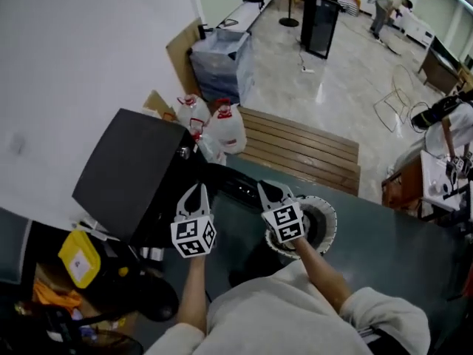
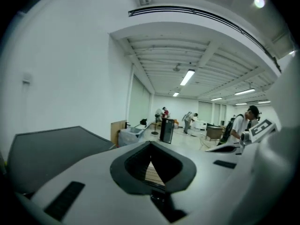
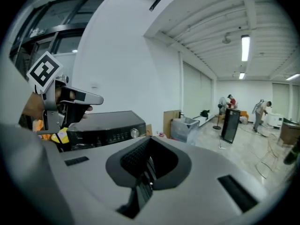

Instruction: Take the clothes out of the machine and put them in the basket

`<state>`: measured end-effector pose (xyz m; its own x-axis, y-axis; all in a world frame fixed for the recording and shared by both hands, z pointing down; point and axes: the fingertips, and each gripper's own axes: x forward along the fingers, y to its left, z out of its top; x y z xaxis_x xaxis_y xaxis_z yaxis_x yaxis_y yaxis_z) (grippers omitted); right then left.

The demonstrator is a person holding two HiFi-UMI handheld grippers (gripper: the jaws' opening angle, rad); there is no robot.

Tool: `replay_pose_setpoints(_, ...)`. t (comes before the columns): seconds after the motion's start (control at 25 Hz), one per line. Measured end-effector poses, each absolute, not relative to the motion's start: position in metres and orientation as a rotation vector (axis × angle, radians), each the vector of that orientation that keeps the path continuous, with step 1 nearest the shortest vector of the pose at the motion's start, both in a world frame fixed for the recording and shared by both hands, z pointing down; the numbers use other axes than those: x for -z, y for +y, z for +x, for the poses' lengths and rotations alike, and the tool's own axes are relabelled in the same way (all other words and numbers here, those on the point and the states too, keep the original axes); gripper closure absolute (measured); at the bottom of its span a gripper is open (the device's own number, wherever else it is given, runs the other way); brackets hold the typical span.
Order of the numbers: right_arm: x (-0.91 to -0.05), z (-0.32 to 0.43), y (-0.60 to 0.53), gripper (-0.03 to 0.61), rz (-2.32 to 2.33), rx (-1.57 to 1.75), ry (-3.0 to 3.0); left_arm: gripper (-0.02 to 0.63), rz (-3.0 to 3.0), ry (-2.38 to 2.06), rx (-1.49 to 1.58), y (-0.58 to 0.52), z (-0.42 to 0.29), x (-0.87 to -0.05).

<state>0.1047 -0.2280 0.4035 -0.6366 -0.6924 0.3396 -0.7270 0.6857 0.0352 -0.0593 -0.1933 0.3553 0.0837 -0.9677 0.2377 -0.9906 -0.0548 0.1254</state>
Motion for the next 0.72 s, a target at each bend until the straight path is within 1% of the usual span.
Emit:
replay_pose_setpoints(0.2,-0.392,0.0,-0.202,0.557,0.816,-0.068,-2.707,0.595,1.875,-2.212,-0.081,-0.13,-0.151,-0.347)
replay_pose_setpoints(0.44,-0.384,-0.111,-0.151,0.557,0.465,0.013,-2.796,0.595,1.568,-2.456,-0.034,-0.036,-0.243,-0.342)
replay_pose_setpoints(0.56,-0.382,-0.153,-0.121,0.557,0.318,0.049,-2.82,0.595,1.424,-2.541,-0.005,0.012,-0.275,-0.345)
replay_pose_setpoints(0.72,-0.38,-0.186,-0.099,0.557,0.2,0.104,-2.846,0.595,1.295,-2.593,0.016,0.053,-0.295,-0.353)
